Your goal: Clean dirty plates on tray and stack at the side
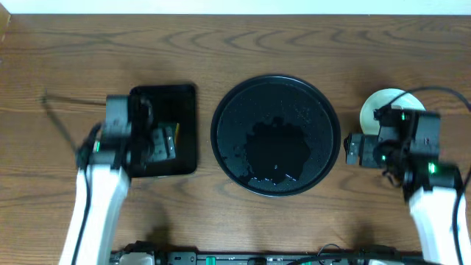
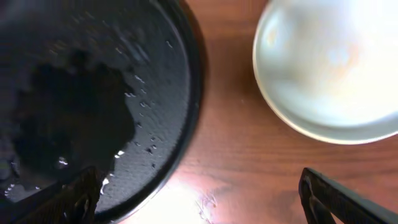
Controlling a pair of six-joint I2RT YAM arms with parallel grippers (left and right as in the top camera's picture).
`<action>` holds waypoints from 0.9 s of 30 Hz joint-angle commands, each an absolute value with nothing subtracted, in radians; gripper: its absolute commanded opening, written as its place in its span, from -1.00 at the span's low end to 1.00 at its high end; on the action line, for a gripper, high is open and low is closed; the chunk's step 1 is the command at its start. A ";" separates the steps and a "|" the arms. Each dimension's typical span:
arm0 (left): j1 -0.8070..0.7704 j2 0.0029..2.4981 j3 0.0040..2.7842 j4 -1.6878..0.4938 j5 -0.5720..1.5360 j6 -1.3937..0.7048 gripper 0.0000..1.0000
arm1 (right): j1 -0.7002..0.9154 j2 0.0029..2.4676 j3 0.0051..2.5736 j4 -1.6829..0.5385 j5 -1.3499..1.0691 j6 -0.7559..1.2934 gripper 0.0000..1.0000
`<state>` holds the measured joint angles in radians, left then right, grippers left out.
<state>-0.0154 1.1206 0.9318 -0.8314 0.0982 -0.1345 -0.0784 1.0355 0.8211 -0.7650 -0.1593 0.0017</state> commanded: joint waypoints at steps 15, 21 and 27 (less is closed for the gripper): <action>-0.017 0.559 0.752 -0.780 0.086 -0.141 0.71 | -0.063 0.733 0.710 -0.778 -0.162 -0.016 0.98; -0.017 0.562 0.752 -0.780 0.086 -0.141 0.71 | -0.063 0.733 0.710 -0.794 -0.162 -0.016 0.99; -0.017 0.562 0.752 -0.780 0.086 -0.140 0.71 | -0.063 0.733 0.710 -0.808 -0.162 -0.016 0.99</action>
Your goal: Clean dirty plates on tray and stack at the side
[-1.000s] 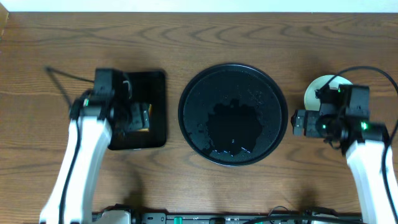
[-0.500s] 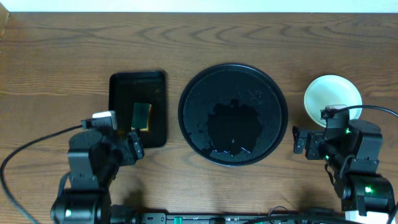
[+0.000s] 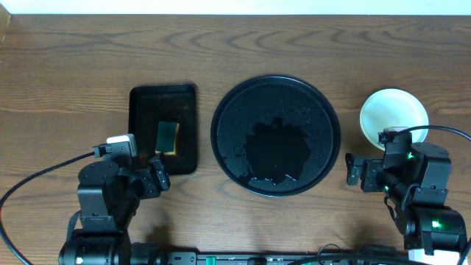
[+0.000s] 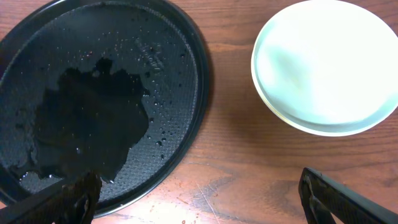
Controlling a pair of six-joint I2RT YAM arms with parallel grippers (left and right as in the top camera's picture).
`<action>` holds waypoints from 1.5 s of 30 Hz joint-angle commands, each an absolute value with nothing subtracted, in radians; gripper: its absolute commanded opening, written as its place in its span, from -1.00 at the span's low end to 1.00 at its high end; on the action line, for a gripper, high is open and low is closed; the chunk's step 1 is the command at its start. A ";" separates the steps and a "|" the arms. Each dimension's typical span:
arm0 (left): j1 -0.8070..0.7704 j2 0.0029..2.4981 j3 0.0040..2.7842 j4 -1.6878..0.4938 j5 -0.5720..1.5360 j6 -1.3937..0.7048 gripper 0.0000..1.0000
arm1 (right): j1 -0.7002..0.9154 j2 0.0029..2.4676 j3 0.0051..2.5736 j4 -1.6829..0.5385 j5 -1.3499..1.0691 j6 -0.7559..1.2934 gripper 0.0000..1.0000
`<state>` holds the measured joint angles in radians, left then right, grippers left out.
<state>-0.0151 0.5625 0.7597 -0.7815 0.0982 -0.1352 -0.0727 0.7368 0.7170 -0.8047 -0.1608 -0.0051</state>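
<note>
The round black tray [image 3: 276,135] sits mid-table, wet, with a dark puddle [image 4: 87,124] and no plates on it. White plates [image 3: 394,118] are stacked to its right, and the right wrist view shows the top plate [image 4: 326,65] clean. My right gripper [image 3: 360,171] hangs open in front of the stack, above bare wood between tray and plates [image 4: 199,205], holding nothing. My left gripper [image 3: 153,179] is near the front corner of the small black tray [image 3: 184,158]. It looks open and empty. A green-yellow sponge [image 3: 168,138] lies in that tray.
The wooden table [image 3: 88,66] runs to a pale wall at the back. A cable [image 3: 44,173] trails from the left arm across the front left. Both arm bases stand at the front edge.
Both arms have drawn back toward the front edge. My left gripper was over the small tray at the sponge and now sits clear of it, with the sponge lying free. My right gripper is further from the plates.
</note>
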 commanded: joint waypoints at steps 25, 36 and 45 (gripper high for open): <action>-0.017 0.562 0.752 -0.780 0.086 -0.141 0.71 | 0.028 0.112 0.102 0.142 -0.154 -0.017 0.98; -0.017 0.562 0.752 -0.780 0.086 -0.141 0.71 | 0.031 0.005 0.006 -0.016 -0.067 -0.011 0.98; -0.017 0.562 0.752 -0.780 0.086 -0.141 0.72 | 0.039 0.007 0.006 -0.072 -0.053 0.002 0.98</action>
